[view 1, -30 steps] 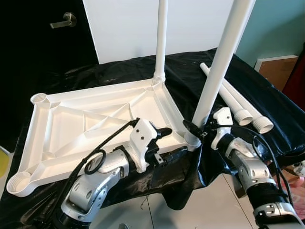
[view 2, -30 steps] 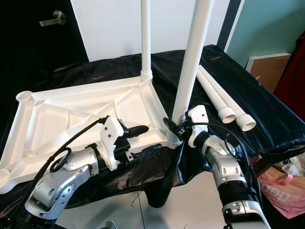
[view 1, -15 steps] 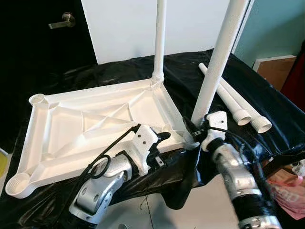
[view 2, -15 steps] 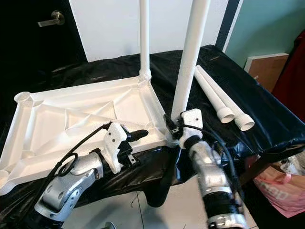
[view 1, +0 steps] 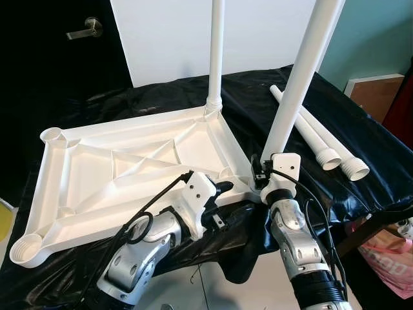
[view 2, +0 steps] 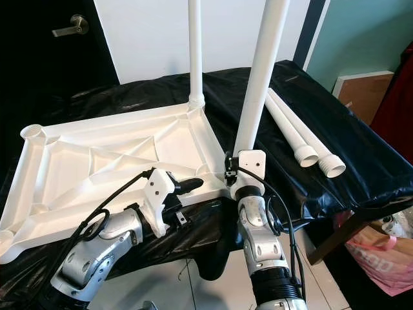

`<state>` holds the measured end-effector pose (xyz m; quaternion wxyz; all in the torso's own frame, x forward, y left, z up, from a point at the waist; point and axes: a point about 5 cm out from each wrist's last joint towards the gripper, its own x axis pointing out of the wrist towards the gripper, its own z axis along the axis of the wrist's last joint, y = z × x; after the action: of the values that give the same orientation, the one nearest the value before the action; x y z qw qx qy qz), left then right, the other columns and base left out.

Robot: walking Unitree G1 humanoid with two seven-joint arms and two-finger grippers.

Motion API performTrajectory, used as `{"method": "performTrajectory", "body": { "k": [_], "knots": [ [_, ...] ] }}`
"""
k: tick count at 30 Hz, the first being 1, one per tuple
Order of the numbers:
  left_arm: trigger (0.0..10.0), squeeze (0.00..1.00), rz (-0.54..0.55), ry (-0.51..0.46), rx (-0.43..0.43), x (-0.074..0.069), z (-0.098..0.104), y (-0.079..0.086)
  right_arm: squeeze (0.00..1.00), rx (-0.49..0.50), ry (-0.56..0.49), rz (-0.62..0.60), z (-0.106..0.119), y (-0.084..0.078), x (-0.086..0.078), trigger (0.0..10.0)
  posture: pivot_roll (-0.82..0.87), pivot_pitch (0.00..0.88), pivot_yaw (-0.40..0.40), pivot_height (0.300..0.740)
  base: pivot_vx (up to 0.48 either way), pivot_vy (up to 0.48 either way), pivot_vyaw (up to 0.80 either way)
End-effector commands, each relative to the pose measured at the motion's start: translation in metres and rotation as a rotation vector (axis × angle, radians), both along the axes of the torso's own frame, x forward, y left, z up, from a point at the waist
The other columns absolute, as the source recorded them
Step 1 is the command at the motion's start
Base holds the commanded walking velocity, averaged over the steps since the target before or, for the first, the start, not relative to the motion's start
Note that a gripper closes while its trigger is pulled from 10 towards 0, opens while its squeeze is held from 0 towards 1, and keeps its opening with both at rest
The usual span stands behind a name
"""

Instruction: Building children table

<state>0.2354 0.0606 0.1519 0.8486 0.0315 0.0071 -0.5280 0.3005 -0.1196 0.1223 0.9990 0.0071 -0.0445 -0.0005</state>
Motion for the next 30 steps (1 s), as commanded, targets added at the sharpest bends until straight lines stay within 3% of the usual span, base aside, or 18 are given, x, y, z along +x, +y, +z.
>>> {"method": "performTrajectory", "body": {
  "k": [1, 6, 7, 18, 20, 21, 27, 30],
  "knots": [
    [10.0, 0.00, -0.016, -0.005, 0.012, 0.001, 0.000, 0.002, 0.00, -0.004, 0.099, -0.078, -0.020, -0.014, -0.005, 10.0, -0.03, 0.009, -0.005, 0.740, 0.000, 0.000, 0.00],
    [10.0, 0.00, -0.017, -0.011, 0.014, 0.002, 0.000, 0.002, 0.00, -0.015, 0.074, -0.079, -0.015, -0.011, -0.006, 10.0, -0.03, 0.002, -0.007, 0.740, 0.000, 0.000, 0.00],
    [10.0, 0.00, -0.013, -0.015, 0.012, 0.004, 0.000, 0.002, 1.00, -0.017, 0.053, -0.065, -0.010, -0.012, -0.004, 10.0, -0.03, 0.000, -0.010, 0.740, 0.000, 0.000, 0.00],
    [10.0, 0.00, -0.007, -0.017, 0.006, 0.004, 0.001, 0.000, 1.00, -0.029, 0.001, 0.046, -0.001, -0.015, -0.002, 10.0, -0.03, 0.001, -0.019, 0.740, 0.000, 0.000, 0.00],
    [10.0, 0.00, -0.007, -0.017, 0.004, 0.004, 0.001, -0.001, 0.99, -0.030, -0.004, 0.156, 0.000, -0.019, -0.002, 10.0, -0.03, 0.001, -0.019, 0.740, 0.000, 0.000, 0.00],
    [10.0, 0.00, -0.008, -0.017, 0.005, 0.004, 0.001, -0.001, 0.00, -0.046, -0.009, 0.214, 0.000, -0.020, -0.002, 10.0, -0.03, 0.002, -0.017, 0.740, 0.000, 0.000, 0.00],
    [10.0, 0.00, -0.011, -0.016, 0.007, 0.003, 0.001, 0.000, 0.00, -0.089, -0.023, 0.315, 0.001, -0.026, -0.003, 10.0, -0.03, 0.005, -0.014, 0.740, 0.000, 0.000, 0.00],
    [10.0, 0.00, -0.016, -0.011, 0.010, 0.002, 0.001, 0.001, 0.00, -0.119, -0.016, 0.438, 0.002, -0.038, 0.000, 10.0, -0.03, 0.005, -0.006, 0.740, 0.000, 0.000, 0.00]
  ]
}}
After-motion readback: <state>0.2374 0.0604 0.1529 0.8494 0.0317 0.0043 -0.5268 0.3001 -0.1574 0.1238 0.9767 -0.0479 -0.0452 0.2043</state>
